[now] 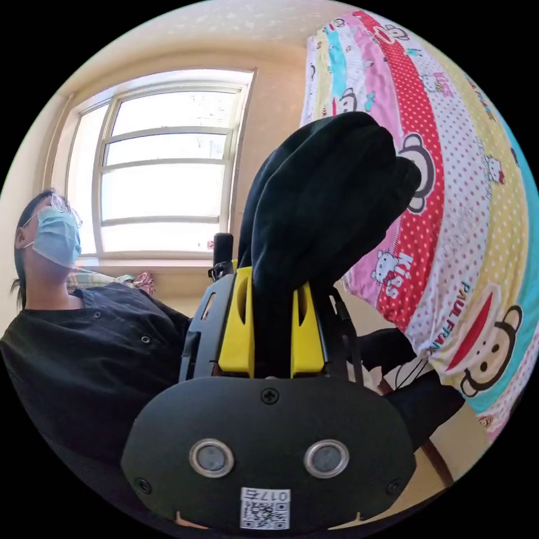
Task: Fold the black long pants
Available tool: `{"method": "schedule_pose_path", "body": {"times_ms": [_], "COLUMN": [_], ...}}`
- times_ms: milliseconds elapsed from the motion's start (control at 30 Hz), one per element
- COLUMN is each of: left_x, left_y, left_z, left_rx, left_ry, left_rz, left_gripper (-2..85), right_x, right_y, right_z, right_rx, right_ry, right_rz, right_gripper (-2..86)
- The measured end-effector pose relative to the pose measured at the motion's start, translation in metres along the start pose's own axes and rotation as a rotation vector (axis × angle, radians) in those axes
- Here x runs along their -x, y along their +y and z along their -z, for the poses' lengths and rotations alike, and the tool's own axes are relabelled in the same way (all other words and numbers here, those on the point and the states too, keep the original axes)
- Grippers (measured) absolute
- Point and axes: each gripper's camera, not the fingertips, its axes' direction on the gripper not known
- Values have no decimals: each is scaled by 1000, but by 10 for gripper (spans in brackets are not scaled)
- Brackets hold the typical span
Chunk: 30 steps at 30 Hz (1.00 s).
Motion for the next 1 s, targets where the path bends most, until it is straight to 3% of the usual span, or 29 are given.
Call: {"method": "schedule_pose_path", "body": {"times_ms": [167, 267, 367, 433, 500, 600, 667, 767, 867, 933, 1000], "left_x": [-44, -13, 100, 204, 246, 243, 233, 211, 169, 127, 114], "left_y": [-7, -21, -50, -71, -73, -54, -32, 18, 62, 59, 43], "left_z": [111, 150, 157, 129, 108, 105, 98, 82, 50, -15, -73], "left_rx": [-317, -464, -491, -381, -350, -403, -419, -450, -453, -254, -63], "left_ry": [-186, -307, -313, -453, -457, -387, -409, -516, -820, -1161, -1274], "left_rz": [-96, -53, 267, 517, 567, 498, 459, 433, 370, 132, -26], "left_gripper": [158, 160, 167, 177, 183, 183, 177, 150, 87, 24, 7], "right_x": [43, 21, -47, -100, -118, -91, -77, -57, -34, -17, 14], "right_y": [-107, -171, -218, -232, -237, -226, -205, -147, -75, -31, 13], "right_z": [-112, -208, -315, -383, -428, -439, -428, -394, -359, -334, -294], "right_rx": [61, 104, 175, 288, 343, 362, 370, 374, 395, 376, 263], "right_ry": [-35, 42, 293, 511, 540, 558, 557, 713, 1038, 1272, 1551], "right_rz": [263, 264, 196, 79, 68, 205, 254, 311, 426, 519, 577], "right_gripper": [107, 118, 125, 127, 130, 134, 129, 117, 72, 28, 15]}}
